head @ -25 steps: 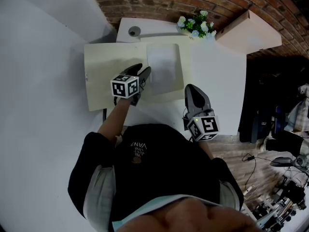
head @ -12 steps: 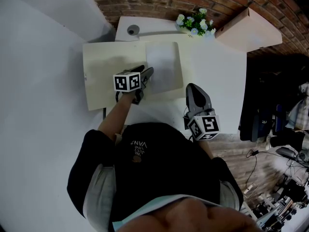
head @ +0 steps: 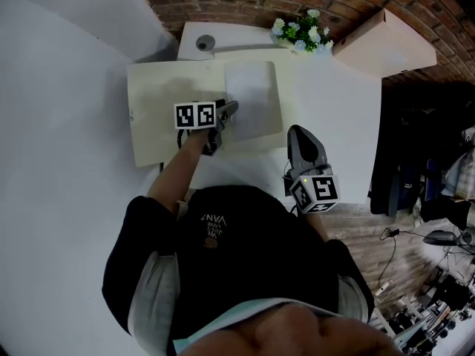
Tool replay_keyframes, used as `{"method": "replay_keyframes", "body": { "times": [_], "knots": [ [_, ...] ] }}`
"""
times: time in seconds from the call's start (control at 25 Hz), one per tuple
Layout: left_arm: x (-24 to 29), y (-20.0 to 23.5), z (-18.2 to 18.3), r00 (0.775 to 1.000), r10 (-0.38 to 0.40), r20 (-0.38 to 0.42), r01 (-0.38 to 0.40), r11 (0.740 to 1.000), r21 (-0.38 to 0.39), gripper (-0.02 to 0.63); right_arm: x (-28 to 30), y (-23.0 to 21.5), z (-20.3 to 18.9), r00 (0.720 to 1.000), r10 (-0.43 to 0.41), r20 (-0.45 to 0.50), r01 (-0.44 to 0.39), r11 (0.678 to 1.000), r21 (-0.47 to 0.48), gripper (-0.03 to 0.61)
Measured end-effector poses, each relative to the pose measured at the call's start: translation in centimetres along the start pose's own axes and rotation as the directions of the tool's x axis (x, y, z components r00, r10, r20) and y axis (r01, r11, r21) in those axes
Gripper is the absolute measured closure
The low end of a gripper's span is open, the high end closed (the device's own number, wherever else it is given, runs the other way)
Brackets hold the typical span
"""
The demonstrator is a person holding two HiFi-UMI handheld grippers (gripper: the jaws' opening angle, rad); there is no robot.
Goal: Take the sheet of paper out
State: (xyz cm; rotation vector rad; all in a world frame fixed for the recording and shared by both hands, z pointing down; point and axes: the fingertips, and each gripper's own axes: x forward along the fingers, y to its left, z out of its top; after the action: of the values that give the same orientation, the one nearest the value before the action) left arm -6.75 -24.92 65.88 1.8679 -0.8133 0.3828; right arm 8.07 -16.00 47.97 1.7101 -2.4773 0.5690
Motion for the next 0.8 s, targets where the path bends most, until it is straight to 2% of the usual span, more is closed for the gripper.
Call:
{"method": "replay_keyframes", "body": {
  "times": [0.4, 0.52, 0.72, 0.8],
  "knots": [
    [0.9, -0.2, -0.1, 0.999, -0.023, -0.036, 0.02, 0.998, -0.06, 0.402, 0.1, -0.4, 0.0, 1.0, -0.002, 0.003, 0.002, 1.0, 0.007, 0.578],
    [1.1, -0.1, 0.1, 0.999, -0.04, -0.036, 0.036, 0.994, -0.102, 0.403, 0.2, -0.5, 0.1, 1.0, 0.001, 0.007, -0.001, 1.0, 0.003, 0.578],
    [1.5, 0.3, 0.1, 0.998, -0.047, -0.037, 0.041, 0.986, -0.161, 0.449, 0.1, -0.5, 0.0, 1.0, 0.003, 0.008, -0.003, 1.0, 0.003, 0.578],
    [1.5, 0.6, 0.2, 0.999, -0.025, -0.045, 0.018, 0.988, -0.152, 0.506, 0.1, -0.6, 0.1, 1.0, 0.001, 0.009, -0.001, 1.0, 0.005, 0.578]
  ]
}}
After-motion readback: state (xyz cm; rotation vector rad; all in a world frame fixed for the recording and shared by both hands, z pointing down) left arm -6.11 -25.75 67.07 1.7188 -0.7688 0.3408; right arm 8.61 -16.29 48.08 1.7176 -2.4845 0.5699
